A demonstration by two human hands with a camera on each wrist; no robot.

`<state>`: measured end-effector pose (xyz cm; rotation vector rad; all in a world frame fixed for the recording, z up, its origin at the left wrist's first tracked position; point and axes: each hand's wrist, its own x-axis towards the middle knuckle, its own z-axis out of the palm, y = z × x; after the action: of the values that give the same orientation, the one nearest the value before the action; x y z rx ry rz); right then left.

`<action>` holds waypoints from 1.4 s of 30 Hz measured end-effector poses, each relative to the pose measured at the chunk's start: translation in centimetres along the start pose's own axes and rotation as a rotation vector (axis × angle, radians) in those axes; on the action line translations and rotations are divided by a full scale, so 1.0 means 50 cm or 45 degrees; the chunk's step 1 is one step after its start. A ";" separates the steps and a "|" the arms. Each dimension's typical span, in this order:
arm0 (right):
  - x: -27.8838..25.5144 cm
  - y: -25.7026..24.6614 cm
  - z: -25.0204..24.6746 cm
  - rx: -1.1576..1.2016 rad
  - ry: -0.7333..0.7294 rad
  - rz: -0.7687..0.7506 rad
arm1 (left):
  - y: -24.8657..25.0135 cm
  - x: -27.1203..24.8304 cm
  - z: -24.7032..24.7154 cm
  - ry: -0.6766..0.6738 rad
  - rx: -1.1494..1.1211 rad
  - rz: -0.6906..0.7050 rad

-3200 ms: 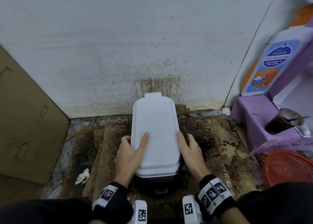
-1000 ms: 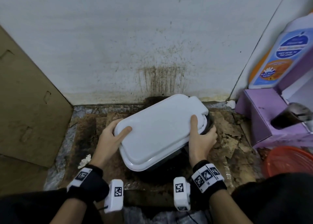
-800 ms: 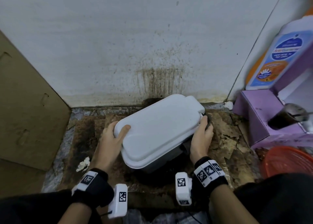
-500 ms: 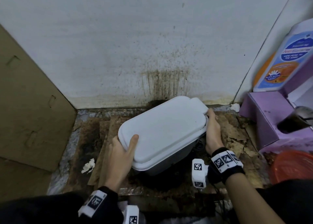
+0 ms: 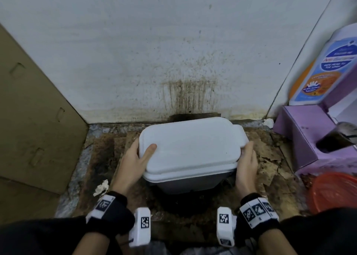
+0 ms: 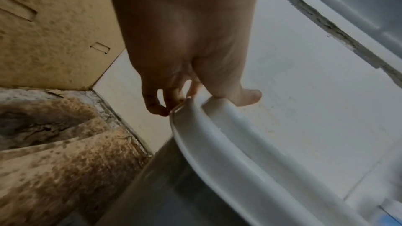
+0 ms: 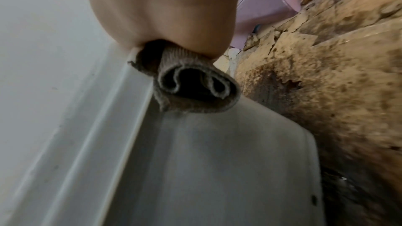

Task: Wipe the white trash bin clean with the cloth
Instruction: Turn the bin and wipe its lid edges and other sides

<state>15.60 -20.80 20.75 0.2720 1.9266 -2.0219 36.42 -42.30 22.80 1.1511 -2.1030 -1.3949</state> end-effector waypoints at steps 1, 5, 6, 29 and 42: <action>-0.007 0.009 -0.006 0.046 0.045 0.044 | 0.003 0.012 -0.006 -0.036 0.006 0.012; -0.008 0.036 -0.019 0.359 0.137 0.301 | 0.014 0.034 -0.005 -0.045 0.022 0.072; -0.008 0.037 -0.022 0.419 0.159 0.326 | 0.014 0.035 -0.002 -0.028 0.041 0.087; 0.001 -0.108 0.035 -1.724 -0.365 -1.200 | -0.029 0.046 0.033 0.087 0.069 0.214; -0.028 -0.067 0.119 -1.741 -0.700 -1.129 | -0.037 0.046 0.051 0.087 0.093 0.263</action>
<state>16.22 -26.47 24.76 -1.4430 2.6344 -0.4382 34.13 -42.95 19.71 0.9621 -2.1704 -1.1779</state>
